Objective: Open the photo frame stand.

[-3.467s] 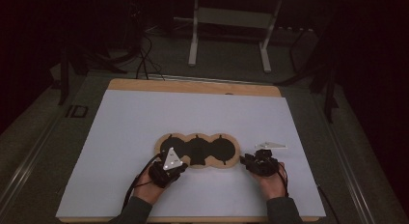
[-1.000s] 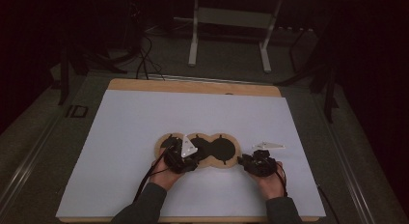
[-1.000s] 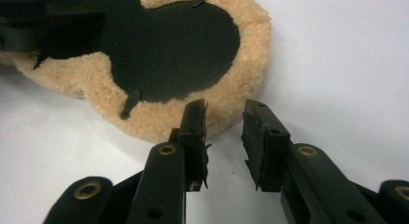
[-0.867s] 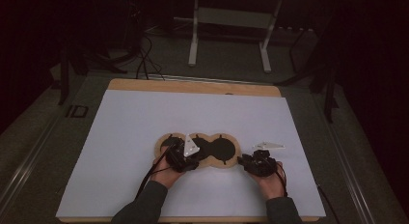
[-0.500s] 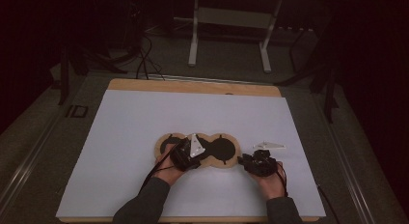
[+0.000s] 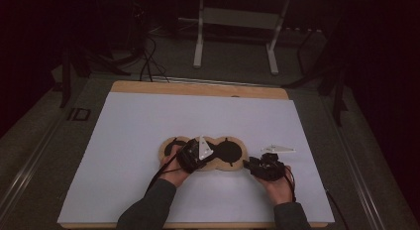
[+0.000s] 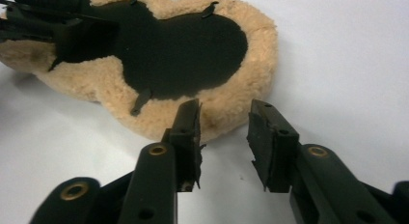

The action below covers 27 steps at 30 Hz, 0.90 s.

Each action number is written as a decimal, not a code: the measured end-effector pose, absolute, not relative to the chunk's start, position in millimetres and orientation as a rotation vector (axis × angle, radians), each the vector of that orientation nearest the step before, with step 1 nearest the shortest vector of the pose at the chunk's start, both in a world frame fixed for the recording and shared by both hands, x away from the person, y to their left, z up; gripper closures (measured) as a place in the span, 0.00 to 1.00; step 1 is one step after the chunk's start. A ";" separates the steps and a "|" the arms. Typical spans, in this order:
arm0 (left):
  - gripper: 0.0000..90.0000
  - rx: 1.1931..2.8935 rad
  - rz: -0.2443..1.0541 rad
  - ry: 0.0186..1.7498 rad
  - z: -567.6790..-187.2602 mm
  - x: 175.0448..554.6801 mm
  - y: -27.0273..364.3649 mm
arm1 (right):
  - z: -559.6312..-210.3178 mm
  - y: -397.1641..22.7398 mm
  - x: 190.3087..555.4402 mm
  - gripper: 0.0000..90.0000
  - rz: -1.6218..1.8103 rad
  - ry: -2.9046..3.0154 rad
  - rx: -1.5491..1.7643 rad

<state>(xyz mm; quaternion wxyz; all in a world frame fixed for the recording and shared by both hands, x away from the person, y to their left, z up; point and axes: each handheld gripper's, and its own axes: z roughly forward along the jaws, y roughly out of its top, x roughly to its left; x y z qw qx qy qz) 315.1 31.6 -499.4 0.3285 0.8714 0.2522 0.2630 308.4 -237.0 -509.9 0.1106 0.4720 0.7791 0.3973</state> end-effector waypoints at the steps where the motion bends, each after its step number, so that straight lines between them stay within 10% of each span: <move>1: 0.79 2.280 0.690 0.661 -499.3 315.1 31.5 | -509.7 -237.0 308.4 0.69 1.175 2.291 1.391; 27: 0.82 2.241 0.717 0.714 -496.4 318.5 30.5 | -516.6 -224.5 315.9 0.41 1.351 2.300 1.555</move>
